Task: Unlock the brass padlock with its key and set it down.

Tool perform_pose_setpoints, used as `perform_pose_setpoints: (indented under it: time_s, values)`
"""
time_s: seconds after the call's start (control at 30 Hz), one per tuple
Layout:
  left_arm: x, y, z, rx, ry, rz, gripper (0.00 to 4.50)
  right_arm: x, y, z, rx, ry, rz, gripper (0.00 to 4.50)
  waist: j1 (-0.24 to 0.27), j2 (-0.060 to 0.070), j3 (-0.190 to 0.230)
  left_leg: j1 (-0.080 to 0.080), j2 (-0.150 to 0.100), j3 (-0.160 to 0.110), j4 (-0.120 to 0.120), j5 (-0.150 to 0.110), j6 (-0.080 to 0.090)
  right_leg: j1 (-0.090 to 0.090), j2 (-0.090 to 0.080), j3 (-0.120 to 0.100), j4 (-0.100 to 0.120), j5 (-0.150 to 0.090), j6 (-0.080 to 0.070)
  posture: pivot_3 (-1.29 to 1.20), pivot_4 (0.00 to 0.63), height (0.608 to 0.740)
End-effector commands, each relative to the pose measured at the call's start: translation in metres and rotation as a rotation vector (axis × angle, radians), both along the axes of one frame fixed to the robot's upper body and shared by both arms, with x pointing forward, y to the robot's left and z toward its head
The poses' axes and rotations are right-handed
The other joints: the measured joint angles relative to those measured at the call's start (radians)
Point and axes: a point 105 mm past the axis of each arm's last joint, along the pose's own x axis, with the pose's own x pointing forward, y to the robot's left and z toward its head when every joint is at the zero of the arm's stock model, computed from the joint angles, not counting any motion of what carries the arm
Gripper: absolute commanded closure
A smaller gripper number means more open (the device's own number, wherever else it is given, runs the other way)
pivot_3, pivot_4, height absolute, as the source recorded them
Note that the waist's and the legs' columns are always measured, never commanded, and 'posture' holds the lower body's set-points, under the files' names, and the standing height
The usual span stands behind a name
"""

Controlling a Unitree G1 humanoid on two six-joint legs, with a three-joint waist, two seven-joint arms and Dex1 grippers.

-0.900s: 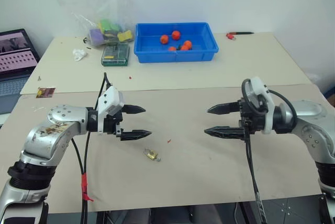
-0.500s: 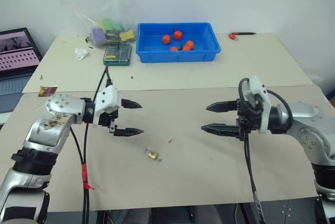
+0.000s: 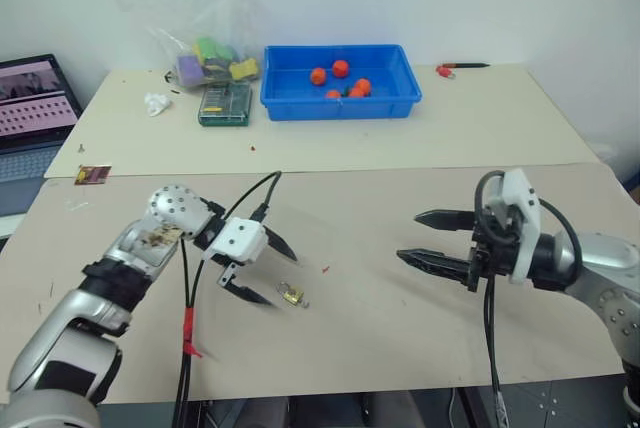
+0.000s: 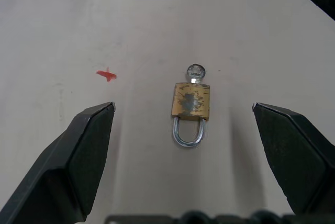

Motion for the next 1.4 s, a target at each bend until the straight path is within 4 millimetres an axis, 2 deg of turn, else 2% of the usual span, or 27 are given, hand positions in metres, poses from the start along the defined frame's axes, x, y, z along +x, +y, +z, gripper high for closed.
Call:
perform_pose_setpoints:
  time_s: [0.03,0.33,0.53,0.8,0.93,1.0,1.2,1.3,1.4]
  values:
    - [0.005,-0.005,0.000,0.008,-0.020,-0.035,0.00,-0.005,-0.004,0.014,-0.006,-0.063,-0.021,0.02,-0.003,0.000,0.000,0.000,0.000,0.000,0.001,-0.001,0.001,0.000,0.000,0.000,0.000,0.000,0.000,0.00,0.150,0.740]
    - [0.009,-0.021,-0.009,-0.006,0.036,-0.021,0.00,-0.004,-0.007,0.014,-0.021,-0.075,-0.051,0.02,-0.004,0.000,0.000,0.000,0.000,0.000,0.003,-0.001,0.002,0.004,0.000,0.000,-0.001,0.000,0.002,0.00,0.150,0.740]
    - [0.000,-0.023,-0.014,0.003,0.052,-0.035,0.00,-0.003,-0.008,0.012,-0.027,-0.072,-0.063,0.02,-0.009,0.000,0.000,0.000,0.000,-0.001,0.003,-0.002,0.003,0.004,0.000,0.000,0.000,0.001,0.002,0.00,0.150,0.740]
    - [0.001,-0.020,-0.020,0.027,0.030,-0.025,0.00,-0.001,-0.009,0.012,-0.033,-0.079,-0.066,0.02,-0.009,0.000,0.000,0.001,0.000,-0.001,0.004,-0.002,0.003,0.005,0.000,0.000,-0.001,0.001,0.002,0.00,0.150,0.740]
    - [0.000,-0.019,-0.025,0.049,0.001,-0.044,0.94,0.000,-0.009,0.012,-0.036,-0.085,-0.066,0.00,-0.008,0.000,0.000,0.001,0.000,-0.001,0.004,-0.002,0.004,0.005,0.000,0.000,-0.001,0.001,0.003,0.00,0.150,0.740]
    - [-0.001,-0.019,-0.026,0.054,0.007,-0.045,1.72,0.000,-0.010,0.012,-0.038,-0.088,-0.068,0.00,-0.007,0.000,0.000,0.002,0.000,-0.001,0.004,-0.002,0.004,0.006,0.000,0.000,-0.001,0.001,0.002,0.00,0.150,0.740]
    - [-0.001,-0.017,-0.028,0.073,0.004,-0.049,3.67,0.000,-0.010,0.012,-0.044,-0.089,-0.067,0.00,0.000,0.000,0.000,0.004,0.000,-0.001,0.005,-0.002,0.003,0.008,0.000,0.000,-0.001,0.001,0.003,0.00,0.150,0.740]
    - [0.002,-0.019,-0.030,0.070,-0.043,-0.031,3.68,0.000,-0.010,0.010,-0.046,-0.080,-0.063,0.00,0.001,0.000,0.000,0.004,0.000,-0.001,0.005,-0.002,0.003,0.008,0.000,0.000,0.000,0.001,0.003,0.00,0.150,0.740]
    - [0.013,-0.032,-0.021,-0.029,-0.156,0.026,3.68,0.000,-0.008,0.007,-0.044,-0.056,-0.056,0.00,0.004,0.000,0.000,0.006,0.000,-0.001,0.005,-0.002,0.003,0.010,0.000,0.001,0.000,0.001,0.003,0.00,0.150,0.740]
